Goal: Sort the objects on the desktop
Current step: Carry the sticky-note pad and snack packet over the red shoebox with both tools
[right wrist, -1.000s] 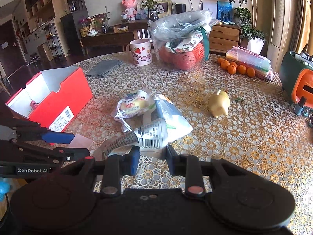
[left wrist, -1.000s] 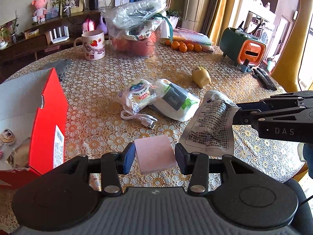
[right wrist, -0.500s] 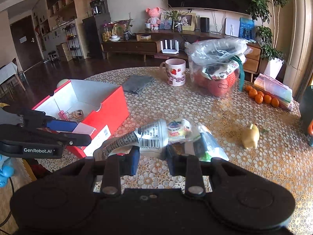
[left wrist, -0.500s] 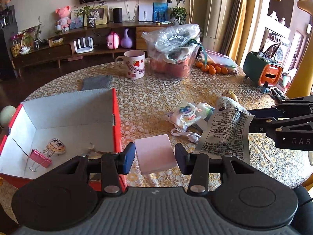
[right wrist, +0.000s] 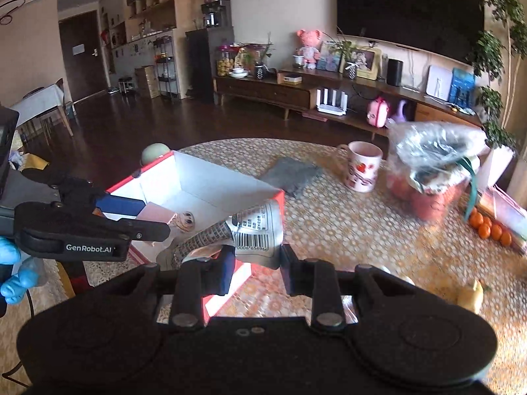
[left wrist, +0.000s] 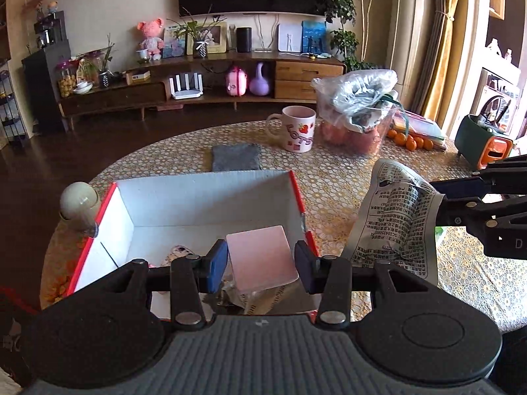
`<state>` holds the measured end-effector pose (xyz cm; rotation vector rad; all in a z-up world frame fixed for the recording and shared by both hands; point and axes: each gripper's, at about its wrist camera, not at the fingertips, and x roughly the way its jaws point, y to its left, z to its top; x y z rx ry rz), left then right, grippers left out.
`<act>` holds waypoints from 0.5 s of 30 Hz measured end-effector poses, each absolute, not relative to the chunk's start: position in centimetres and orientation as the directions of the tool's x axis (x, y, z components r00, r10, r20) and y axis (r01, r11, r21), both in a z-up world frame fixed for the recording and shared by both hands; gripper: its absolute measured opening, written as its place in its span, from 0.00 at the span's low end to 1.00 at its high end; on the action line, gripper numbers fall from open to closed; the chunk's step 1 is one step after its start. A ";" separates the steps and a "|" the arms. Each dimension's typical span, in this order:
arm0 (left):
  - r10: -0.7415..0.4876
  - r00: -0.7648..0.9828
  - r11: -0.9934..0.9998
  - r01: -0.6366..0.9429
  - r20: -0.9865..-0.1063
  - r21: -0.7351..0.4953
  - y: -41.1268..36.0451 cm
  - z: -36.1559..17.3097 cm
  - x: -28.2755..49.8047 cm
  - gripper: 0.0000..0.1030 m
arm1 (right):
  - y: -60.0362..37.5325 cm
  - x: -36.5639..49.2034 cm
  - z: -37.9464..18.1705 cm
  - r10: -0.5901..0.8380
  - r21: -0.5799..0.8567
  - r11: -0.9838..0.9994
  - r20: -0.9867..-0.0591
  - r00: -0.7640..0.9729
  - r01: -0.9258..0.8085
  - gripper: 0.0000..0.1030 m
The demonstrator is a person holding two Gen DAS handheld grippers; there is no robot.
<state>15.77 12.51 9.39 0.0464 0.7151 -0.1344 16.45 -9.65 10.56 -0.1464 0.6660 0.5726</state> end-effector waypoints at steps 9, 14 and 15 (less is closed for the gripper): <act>-0.041 0.761 0.997 0.072 -0.648 0.022 17.5 10.0 18.1 0.42 | -4.6 18.1 10.9 0.474 0.031 0.812 -0.617 0.628 -0.583 0.28; -0.017 0.749 0.997 0.062 -0.663 0.045 18.9 8.6 20.4 0.42 | -2.0 19.3 9.9 0.458 0.003 0.810 -0.628 0.629 -0.587 0.28; -0.014 0.744 0.997 0.060 -0.668 0.045 19.1 8.3 20.9 0.42 | -1.5 19.5 9.7 0.453 0.000 0.811 -0.631 0.629 -0.585 0.28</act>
